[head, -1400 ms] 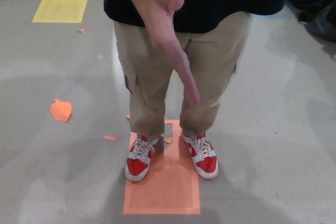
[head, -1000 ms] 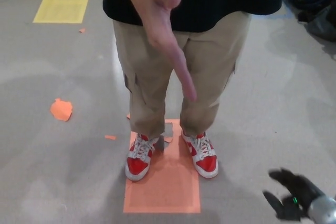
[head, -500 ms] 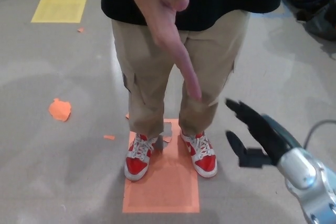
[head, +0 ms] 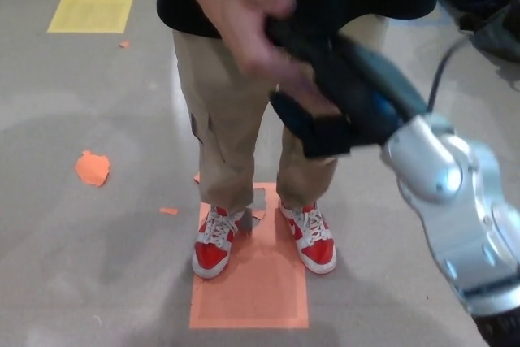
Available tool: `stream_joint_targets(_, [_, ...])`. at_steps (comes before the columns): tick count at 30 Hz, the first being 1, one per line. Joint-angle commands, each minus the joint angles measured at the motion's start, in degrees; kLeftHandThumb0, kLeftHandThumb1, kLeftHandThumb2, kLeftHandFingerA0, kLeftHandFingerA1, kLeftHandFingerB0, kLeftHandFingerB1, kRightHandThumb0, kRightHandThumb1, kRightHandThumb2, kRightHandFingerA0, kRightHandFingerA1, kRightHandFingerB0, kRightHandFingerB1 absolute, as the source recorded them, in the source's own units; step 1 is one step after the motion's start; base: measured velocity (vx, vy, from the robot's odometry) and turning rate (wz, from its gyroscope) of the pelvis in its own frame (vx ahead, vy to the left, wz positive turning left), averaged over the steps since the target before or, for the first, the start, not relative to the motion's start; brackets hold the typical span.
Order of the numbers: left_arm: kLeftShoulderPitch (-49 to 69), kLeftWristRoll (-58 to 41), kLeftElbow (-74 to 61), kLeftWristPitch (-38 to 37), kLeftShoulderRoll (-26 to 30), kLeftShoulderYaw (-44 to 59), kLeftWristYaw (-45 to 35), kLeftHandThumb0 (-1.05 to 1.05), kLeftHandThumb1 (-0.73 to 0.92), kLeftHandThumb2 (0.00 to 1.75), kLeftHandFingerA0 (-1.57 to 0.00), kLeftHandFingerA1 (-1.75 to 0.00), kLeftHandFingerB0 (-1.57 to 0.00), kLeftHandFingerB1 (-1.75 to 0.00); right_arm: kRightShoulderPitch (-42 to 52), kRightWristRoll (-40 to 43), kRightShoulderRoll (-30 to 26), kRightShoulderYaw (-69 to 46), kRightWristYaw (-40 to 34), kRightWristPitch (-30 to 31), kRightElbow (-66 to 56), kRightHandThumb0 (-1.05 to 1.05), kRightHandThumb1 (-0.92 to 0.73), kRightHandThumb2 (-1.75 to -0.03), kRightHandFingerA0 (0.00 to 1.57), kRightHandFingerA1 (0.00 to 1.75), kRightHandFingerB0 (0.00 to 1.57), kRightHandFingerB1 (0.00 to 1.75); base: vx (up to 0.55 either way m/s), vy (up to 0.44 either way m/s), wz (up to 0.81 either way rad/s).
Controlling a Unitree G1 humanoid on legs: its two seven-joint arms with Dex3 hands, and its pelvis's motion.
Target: The robot extends its right arm to grab a person's hand and shakes it
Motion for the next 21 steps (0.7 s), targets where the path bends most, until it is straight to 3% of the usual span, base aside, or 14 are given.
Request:
stream_joint_targets(1, [0.76, 0.09, 1.4, -3.39, 1.99, 0.46, -0.96, -0.53, 0.62, 0.91, -0.35, -0.5, -0.26, -0.45, -15.76, -9.79, 1.35, 3.11, 16.18, 22.69, -12.22, -0.86, -0.76, -1.13, 0.0, 0.33, 0.0, 0.24, 0.0, 0.0, 0.0])
stream_joint_targets(7, [0.86, -0.31, 1.22, -2.61, 1.73, 0.74, -1.32, -0.56, 0.61, 0.9, -0.32, -0.48, -0.26, -0.45, -19.62, -7.41, 1.79, 3.66, 15.86, 25.18, -5.18, -0.87, -0.73, -1.1, 0.01, 0.34, 0.0, 0.24, 0.0, 0.0, 0.0])
stream_joint_targets(8, [0.87, -0.12, 1.3, -2.84, 1.68, 0.59, -1.19, -0.55, 0.61, 0.9, -0.33, -0.49, -0.27, -0.45, -20.45, -6.84, 1.68, 3.96, 16.08, 25.5, -3.05, -0.87, -0.92, -0.68, 0.0, 0.3, 0.0, 0.11, 0.0, 0.0, 0.0])
stream_joint_targets(9, [0.84, -0.11, 1.37, -2.99, 1.67, 0.59, -1.21, -0.55, 0.61, 0.9, -0.34, -0.49, -0.27, -0.45, -21.1, -6.51, 1.58, 4.19, 16.29, 25.91, -1.48, -0.92, -0.75, -1.12, 0.0, 0.28, 0.0, 0.19, 0.0, 0.0, 0.0])
stream_joint_targets(14, [0.64, 0.27, 1.51, -1.79, 1.5, 0.36, -0.39, -0.55, 0.6, 0.89, -0.31, -0.48, -0.22, -0.44, -25.09, -6.29, 1.85, 6.32, 14.7, 25.87, 13.79, -1.05, -0.8, -1.13, 0.0, 0.25, 0.0, 0.07, 0.0, 0.0, 0.0])
stream_joint_targets(15, [0.71, 0.36, 1.44, -1.44, 1.39, 0.34, 0.21, -0.47, 0.75, 0.62, -0.36, -0.34, -0.31, -0.33, -25.98, -6.41, 2.01, 6.78, 14.39, 25.9, 16.69, -1.03, -0.79, -1.12, 0.01, 0.27, 0.0, 0.07, 0.0, 0.0, 0.0])
stream_joint_targets(16, [1.09, 0.4, 1.05, -1.98, 1.43, 0.31, 0.57, -0.49, 0.58, 0.89, -0.33, -0.5, -0.22, -0.44, -27.54, -6.42, 2.43, 7.25, 13.69, 25.89, 21.93, -1.02, -0.78, -1.11, 0.01, 0.28, 0.0, 0.05, 0.0, 0.0, 0.0])
stream_joint_targets(20, [1.26, 0.75, 0.7, -2.9, 1.77, -0.05, 0.34, -0.51, 0.63, 0.91, -0.34, -0.5, -0.26, -0.45, -31.36, -6.13, 3.82, 7.73, 10.32, 24.42, 36.31, -1.01, -0.72, -1.07, 0.02, 0.31, 0.0, 0.0, 0.0, 0.0, 0.0])
stream_joint_targets(21, [1.18, 0.54, 0.73, -2.87, 1.86, 0.12, -0.04, -0.53, 0.63, 0.92, -0.34, -0.5, -0.25, -0.45, -32.23, -5.93, 4.08, 7.76, 9.53, 23.34, 39.7, -0.94, -0.65, -1.0, 0.08, 0.41, 0.0, 0.02, 0.0, 0.0, 0.0])
